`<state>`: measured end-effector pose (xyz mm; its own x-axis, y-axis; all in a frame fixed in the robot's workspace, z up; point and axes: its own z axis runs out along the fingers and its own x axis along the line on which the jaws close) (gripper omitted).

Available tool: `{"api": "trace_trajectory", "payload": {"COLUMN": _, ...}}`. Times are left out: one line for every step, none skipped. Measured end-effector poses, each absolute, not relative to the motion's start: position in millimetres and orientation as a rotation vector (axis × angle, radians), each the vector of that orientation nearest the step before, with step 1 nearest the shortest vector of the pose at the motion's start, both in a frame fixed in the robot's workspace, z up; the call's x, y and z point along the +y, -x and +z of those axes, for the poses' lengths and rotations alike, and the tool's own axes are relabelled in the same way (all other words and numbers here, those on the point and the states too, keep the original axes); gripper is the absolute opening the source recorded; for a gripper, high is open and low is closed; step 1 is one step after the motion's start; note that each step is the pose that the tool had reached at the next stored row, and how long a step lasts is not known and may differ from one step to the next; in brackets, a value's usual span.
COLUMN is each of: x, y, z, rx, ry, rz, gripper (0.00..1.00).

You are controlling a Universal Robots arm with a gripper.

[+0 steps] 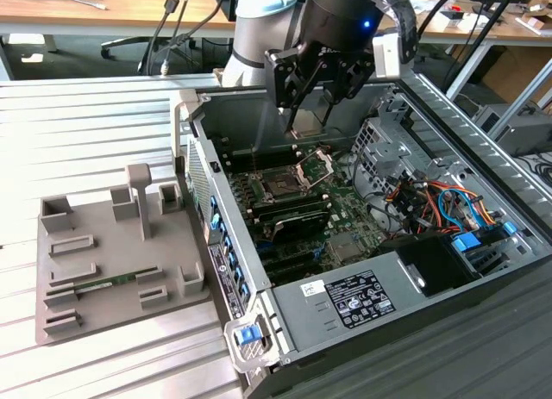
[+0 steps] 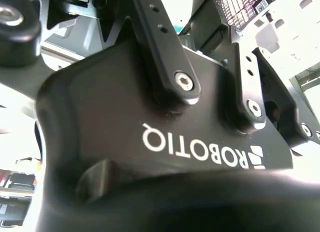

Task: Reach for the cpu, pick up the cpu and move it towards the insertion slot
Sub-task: 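Pick up the cpu and move it towards the insertion slot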

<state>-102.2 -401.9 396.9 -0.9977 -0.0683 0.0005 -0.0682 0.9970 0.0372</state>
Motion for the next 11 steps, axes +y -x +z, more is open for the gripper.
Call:
{"api": "trace_trajectory", "payload": {"x": -402, "y": 101, "z": 397, "rx": -3.137, "ry": -0.107, "rz": -0.058, "gripper": 0.55}}
{"api": "trace_trajectory", "payload": {"x": -402, "y": 100, "z": 397, "rx": -3.137, "ry": -0.107, "rz": -0.058, "gripper": 0.55}}
{"api": "trace_trajectory", "payload": {"x": -402, "y": 99, "z": 397, "rx": -3.137, "ry": -0.107, "rz": -0.058, "gripper": 0.55}}
{"api": "trace_trajectory", "payload": {"x": -402, "y": 98, "z": 397, "rx": -3.137, "ry": -0.107, "rz": -0.058, "gripper": 0.55}}
{"api": "trace_trajectory", "payload": {"x": -402, "y": 98, "z": 397, "rx": -3.137, "ry": -0.107, "rz": -0.058, "gripper": 0.55}}
{"api": "trace_trajectory", "payload": {"x": -402, "y": 96, "z": 397, "rx": -3.137, "ry": -0.107, "rz": -0.058, "gripper": 0.55}}
{"api": "trace_trajectory", "payload": {"x": -402, "y": 95, "z": 397, "rx": -3.137, "ry": -0.107, "rz": -0.058, "gripper": 0.55}}
{"api": "trace_trajectory", "payload": {"x": -402, "y": 94, "z": 397, "rx": -3.137, "ry": -0.107, "rz": -0.058, "gripper": 0.55}}
{"api": "trace_trajectory", "payload": {"x": -402, "y": 92, "z": 397, "rx": -3.137, "ry": -0.107, "rz": -0.058, "gripper": 0.55}}
{"api": "trace_trajectory", "payload": {"x": -402, "y": 91, "z": 397, "rx": -3.137, "ry": -0.107, "rz": -0.058, "gripper": 0.55}}
{"api": "trace_trajectory", "payload": {"x": -402, "y": 90, "z": 397, "rx": -3.137, "ry": -0.107, "rz": -0.058, "gripper": 0.55}}
